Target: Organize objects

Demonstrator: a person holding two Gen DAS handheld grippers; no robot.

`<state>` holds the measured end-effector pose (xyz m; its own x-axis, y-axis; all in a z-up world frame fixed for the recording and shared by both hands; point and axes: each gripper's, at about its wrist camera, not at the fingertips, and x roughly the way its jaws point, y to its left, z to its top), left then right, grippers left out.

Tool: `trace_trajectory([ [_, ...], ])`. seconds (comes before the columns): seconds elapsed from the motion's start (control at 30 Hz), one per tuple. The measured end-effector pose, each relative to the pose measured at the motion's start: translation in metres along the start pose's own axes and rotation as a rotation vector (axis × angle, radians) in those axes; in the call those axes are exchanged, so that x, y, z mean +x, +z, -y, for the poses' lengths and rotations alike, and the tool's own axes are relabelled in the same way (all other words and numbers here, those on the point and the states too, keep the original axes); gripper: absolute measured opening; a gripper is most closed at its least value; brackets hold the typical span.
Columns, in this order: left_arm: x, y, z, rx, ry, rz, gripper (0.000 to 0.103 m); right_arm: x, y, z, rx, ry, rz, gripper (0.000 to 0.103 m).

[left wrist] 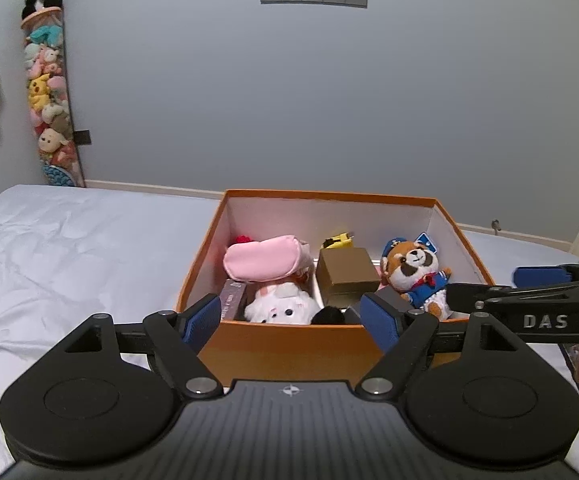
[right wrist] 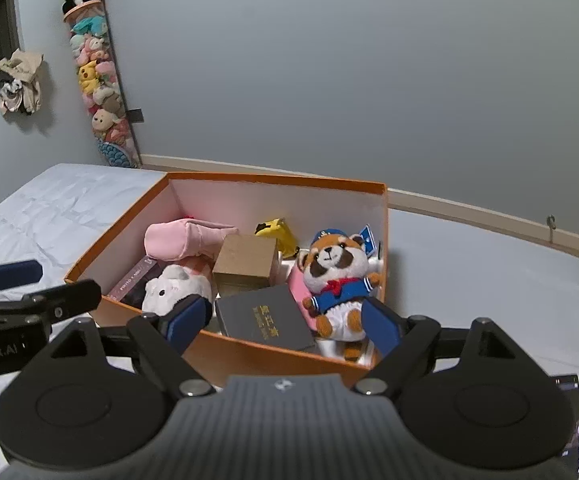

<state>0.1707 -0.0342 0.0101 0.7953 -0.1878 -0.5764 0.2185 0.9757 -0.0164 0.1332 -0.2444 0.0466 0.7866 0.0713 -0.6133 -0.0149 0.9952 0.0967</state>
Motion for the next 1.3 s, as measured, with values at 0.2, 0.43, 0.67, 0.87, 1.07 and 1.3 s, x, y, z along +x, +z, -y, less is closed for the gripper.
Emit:
trace_trajectory([
  [0.2,-0.009,-0.007,-0.002,-0.035,0.016,-0.010,0.093,-0.017,-0.008,-0.006,0.015,-0.017,0.022,0.092],
  [0.43,-0.011,-0.017,-0.005,-0.061,0.063,-0.043,0.092,-0.026,-0.021,-0.024,-0.052,-0.046,0.035,0.096],
  [0.67,-0.018,-0.024,-0.013,-0.122,0.072,-0.051,0.092,-0.031,-0.029,-0.030,-0.052,-0.063,0.042,0.096],
  [0.87,-0.023,-0.022,-0.009,-0.114,0.066,-0.042,0.092,-0.036,-0.033,-0.036,-0.063,-0.062,0.046,0.096],
  [1.07,-0.026,-0.021,-0.008,-0.108,0.079,-0.030,0.092,-0.040,-0.033,-0.037,-0.055,-0.056,0.050,0.096],
  [1.3,-0.026,-0.022,-0.006,-0.095,0.077,-0.030,0.092,-0.040,-0.034,-0.037,-0.051,-0.063,0.046,0.096],
])
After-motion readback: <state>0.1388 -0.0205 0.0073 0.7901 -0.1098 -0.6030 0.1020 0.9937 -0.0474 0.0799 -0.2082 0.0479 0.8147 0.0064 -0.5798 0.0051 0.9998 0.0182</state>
